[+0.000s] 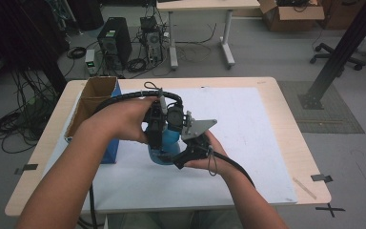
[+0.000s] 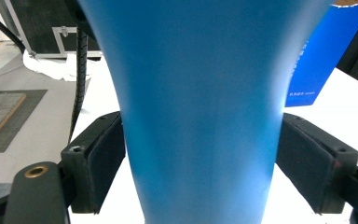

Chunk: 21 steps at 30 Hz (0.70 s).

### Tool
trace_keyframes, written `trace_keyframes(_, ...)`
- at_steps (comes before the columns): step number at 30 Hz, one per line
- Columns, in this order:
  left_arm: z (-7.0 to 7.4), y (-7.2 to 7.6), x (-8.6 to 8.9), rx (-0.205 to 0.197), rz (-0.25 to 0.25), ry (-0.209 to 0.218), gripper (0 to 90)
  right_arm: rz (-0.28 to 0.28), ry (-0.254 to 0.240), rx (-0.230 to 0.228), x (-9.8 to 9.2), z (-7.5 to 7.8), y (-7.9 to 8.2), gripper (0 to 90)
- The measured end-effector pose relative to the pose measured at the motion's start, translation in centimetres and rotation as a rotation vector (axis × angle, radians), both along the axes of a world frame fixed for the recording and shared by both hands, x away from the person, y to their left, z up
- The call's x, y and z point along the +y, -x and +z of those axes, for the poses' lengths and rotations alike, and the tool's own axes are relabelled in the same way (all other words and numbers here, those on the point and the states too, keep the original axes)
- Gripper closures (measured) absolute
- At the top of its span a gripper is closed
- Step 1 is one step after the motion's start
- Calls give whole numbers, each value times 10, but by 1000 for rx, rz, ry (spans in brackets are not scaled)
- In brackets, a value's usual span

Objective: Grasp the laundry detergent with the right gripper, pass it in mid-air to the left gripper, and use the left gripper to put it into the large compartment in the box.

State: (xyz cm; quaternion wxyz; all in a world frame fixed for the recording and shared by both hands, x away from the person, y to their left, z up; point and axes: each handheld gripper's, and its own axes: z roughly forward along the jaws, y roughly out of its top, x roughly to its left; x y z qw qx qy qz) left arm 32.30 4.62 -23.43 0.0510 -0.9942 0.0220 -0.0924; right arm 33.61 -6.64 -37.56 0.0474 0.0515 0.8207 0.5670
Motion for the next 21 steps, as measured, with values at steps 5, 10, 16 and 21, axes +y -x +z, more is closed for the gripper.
trace_keyframes(5, 1, -2, 1, -2, 0, 2, 388, 4, -4, 2, -1, 0, -1, 182)
trace_keyframes(10, 1, -3, 1, -2, 1, -2, 388, -2, -14, 19, -2, 0, -3, 109)
trace_keyframes(16, 1, -5, 1, 3, 8, 2, 387, -8, -13, 34, -3, -3, -5, 24)
trace_keyframes(21, 2, -6, 2, 3, 15, 2, 387, -10, -25, 37, -8, -1, -6, 4)
